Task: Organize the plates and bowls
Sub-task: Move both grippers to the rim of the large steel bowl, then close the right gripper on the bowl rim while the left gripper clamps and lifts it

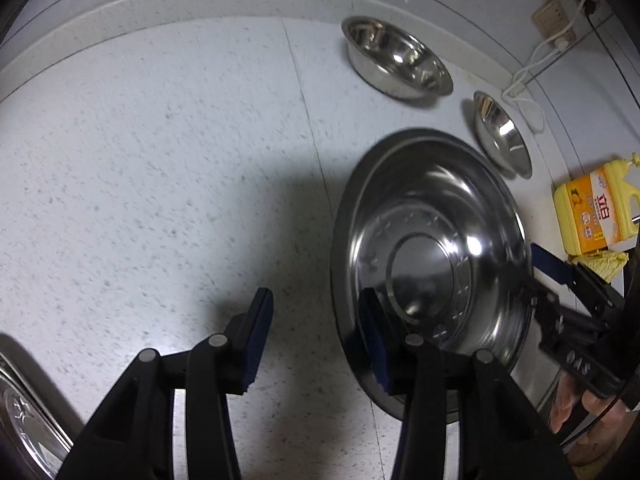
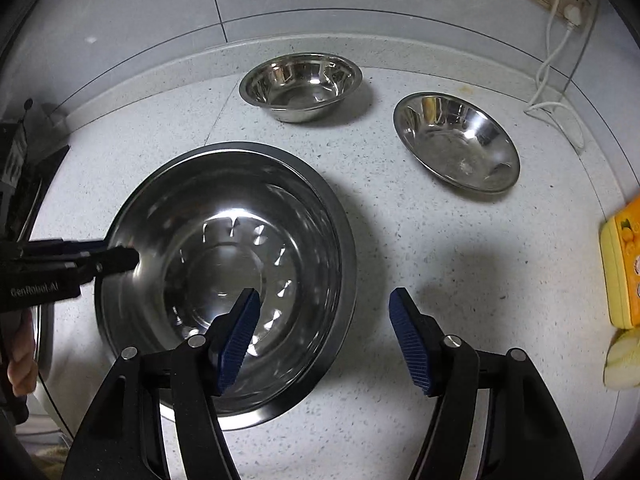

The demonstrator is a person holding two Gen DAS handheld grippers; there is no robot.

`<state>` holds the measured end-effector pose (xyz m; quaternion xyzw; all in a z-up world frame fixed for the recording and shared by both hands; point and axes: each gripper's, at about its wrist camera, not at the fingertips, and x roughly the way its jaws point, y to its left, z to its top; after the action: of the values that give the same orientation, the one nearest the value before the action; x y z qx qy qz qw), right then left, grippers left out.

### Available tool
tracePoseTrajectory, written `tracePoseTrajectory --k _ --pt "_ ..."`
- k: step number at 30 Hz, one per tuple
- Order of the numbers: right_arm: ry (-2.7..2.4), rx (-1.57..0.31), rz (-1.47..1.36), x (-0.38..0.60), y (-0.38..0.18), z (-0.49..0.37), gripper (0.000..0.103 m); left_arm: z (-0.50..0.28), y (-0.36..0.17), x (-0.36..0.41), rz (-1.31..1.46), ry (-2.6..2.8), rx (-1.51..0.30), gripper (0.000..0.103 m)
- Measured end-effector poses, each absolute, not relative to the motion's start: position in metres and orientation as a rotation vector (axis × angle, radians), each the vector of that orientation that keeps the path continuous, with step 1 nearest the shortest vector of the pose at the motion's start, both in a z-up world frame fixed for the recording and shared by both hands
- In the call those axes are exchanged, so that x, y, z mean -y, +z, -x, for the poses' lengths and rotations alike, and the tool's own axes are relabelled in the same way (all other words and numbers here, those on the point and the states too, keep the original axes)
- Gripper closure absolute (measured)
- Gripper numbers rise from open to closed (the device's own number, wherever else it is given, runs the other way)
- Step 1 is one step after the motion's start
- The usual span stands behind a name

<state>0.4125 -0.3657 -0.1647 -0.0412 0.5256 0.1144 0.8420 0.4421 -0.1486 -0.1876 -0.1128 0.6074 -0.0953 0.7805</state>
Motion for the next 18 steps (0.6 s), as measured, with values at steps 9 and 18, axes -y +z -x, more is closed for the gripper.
tracePoseTrajectory --k 9,18 --pt "0.272 -1.143 0.015 0.373 -0.170 -0.423 0.090 -0.441 -0.186 0.162 0.247 -0.235 -1.314 0.090" --pt "0.271 -1.121 0.002 0.365 -0.143 -0.410 0.090 -0.417 -0.156 0.149 0.253 -0.238 -1.258 0.090"
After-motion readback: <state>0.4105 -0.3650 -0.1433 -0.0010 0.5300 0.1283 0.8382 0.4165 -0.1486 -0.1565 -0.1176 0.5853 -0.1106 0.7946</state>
